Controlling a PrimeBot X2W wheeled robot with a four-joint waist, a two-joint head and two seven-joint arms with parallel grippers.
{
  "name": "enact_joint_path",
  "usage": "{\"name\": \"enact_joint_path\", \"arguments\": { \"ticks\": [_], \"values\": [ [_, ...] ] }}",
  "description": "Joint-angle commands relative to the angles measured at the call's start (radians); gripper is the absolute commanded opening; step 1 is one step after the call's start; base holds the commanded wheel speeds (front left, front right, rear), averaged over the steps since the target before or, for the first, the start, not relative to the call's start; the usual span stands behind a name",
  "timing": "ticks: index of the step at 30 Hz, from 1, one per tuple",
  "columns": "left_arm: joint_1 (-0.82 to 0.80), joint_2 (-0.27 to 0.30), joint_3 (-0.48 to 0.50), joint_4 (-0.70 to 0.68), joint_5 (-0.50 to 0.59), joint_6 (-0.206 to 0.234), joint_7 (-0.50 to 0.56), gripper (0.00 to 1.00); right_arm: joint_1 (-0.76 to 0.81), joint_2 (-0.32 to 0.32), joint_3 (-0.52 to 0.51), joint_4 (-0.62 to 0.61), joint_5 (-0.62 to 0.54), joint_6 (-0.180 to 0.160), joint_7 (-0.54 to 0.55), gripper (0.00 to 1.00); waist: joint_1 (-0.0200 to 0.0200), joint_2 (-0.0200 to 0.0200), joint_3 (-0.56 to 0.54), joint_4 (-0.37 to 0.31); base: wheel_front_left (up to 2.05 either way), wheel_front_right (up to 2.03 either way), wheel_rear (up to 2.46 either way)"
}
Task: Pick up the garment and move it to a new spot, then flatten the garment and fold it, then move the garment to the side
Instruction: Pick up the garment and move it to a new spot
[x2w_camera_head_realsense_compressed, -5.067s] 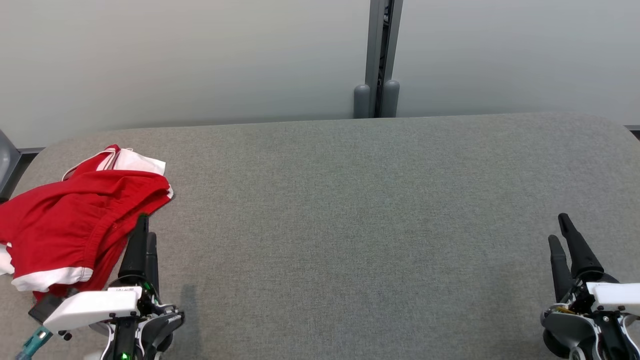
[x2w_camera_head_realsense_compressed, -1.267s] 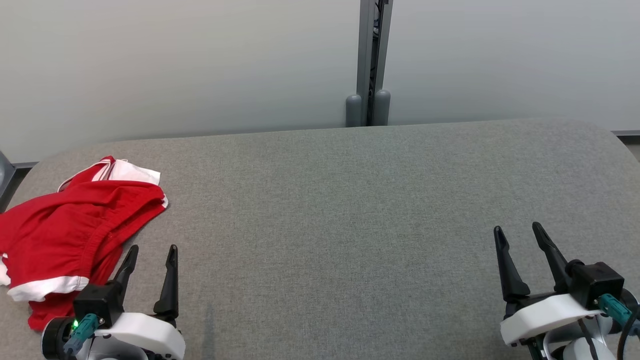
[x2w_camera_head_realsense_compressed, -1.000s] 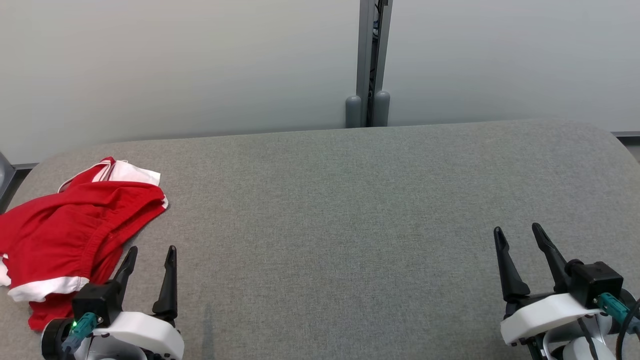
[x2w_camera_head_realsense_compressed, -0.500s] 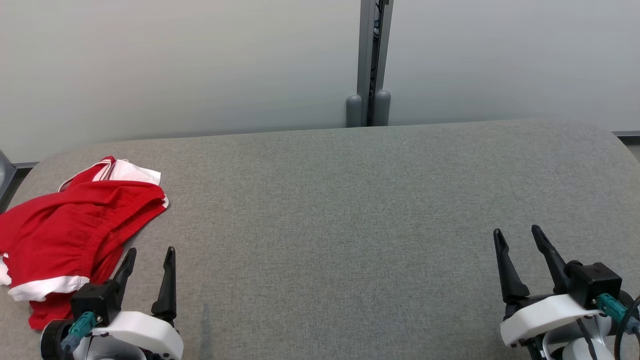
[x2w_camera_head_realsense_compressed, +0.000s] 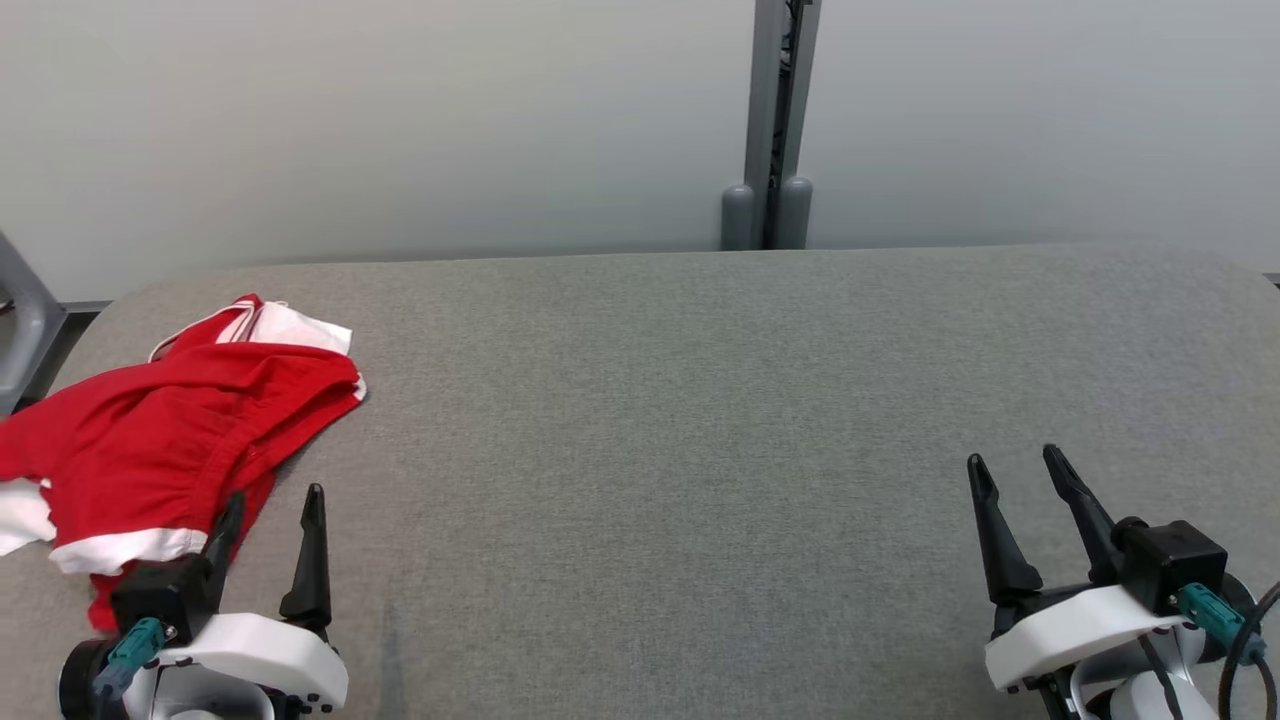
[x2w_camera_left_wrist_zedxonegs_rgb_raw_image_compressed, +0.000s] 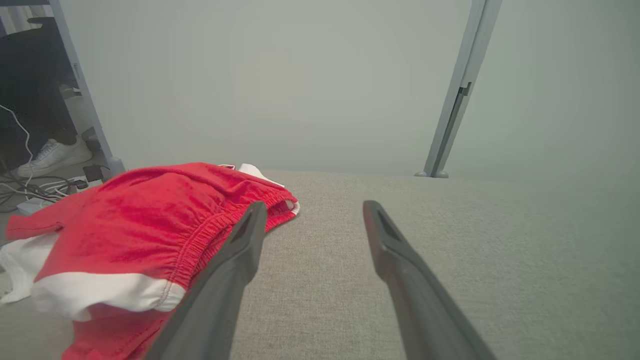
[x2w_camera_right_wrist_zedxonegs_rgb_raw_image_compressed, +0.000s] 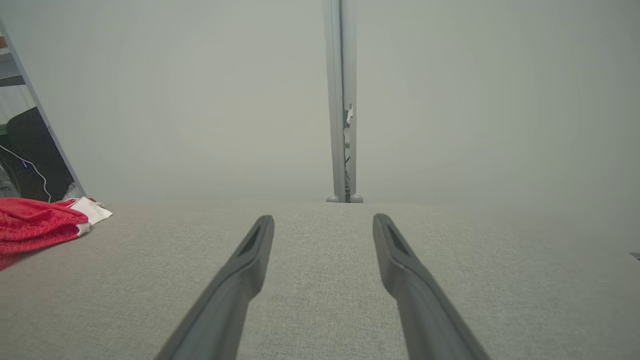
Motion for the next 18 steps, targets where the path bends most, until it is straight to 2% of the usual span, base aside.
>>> {"name": "enact_joint_path", "arguments": {
  "ticks": [1,18],
  "values": [
    [-0.018,0.006,0.006,0.000,-0.007,0.004,-0.004,1.00,-0.011,-0.003,0.004,-0.003,0.006,0.002,-0.006,1.00,0.0000,0.0000,0.003,0.023,0.00,0.00,0.00],
    [-0.038,0.019,0.021,0.004,-0.029,0.016,-0.024,1.00,-0.029,-0.004,0.066,-0.020,0.023,0.002,-0.006,1.00,0.0000,0.0000,0.021,0.321,0.00,0.00,0.00]
  ]
}}
